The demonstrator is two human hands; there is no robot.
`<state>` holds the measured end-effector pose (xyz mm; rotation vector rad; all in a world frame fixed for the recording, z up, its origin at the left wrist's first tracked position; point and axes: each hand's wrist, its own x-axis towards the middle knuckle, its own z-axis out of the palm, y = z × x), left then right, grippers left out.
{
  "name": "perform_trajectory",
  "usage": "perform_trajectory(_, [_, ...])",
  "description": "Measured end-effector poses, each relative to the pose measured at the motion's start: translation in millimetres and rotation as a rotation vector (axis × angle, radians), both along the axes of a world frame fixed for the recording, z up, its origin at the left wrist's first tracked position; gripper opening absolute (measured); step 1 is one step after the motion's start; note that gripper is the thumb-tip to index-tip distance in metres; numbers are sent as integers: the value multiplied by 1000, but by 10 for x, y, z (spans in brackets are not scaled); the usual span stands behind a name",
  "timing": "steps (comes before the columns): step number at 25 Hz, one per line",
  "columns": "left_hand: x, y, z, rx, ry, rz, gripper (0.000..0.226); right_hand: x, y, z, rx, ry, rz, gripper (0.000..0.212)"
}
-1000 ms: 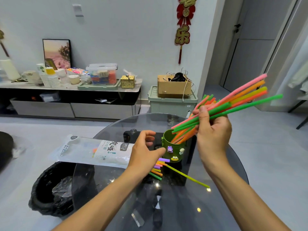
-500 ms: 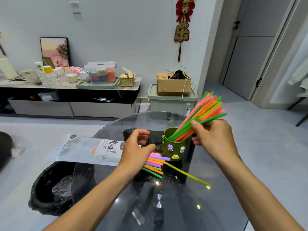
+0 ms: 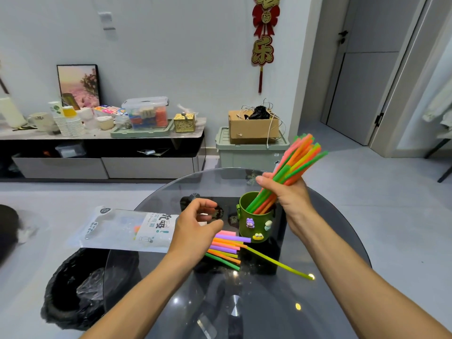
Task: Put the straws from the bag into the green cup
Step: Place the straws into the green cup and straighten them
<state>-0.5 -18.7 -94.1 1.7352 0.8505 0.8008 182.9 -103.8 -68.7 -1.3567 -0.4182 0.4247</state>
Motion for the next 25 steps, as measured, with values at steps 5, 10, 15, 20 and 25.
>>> perform_trajectory(5, [-40,168,-57,1,-2,27,26,110,155,-15,68,54,-120,37])
perform_trajectory(10, [-198,360,-8,280,133,-86,34,81,8,-176,-14,70,100,47])
perform_trajectory(15, [-336,830,-4,729,899,-440,116,111,-465,-203,-645,-125,309,46])
perform_trajectory(20, [-97,973,-74,758,1335,-647,125,-196,-655,-386,-1093,-636,551,18])
perform_trajectory(25, [-181,985,-156,926,1185,-550,97,-553,-492,-610,-1240,-970,394,8])
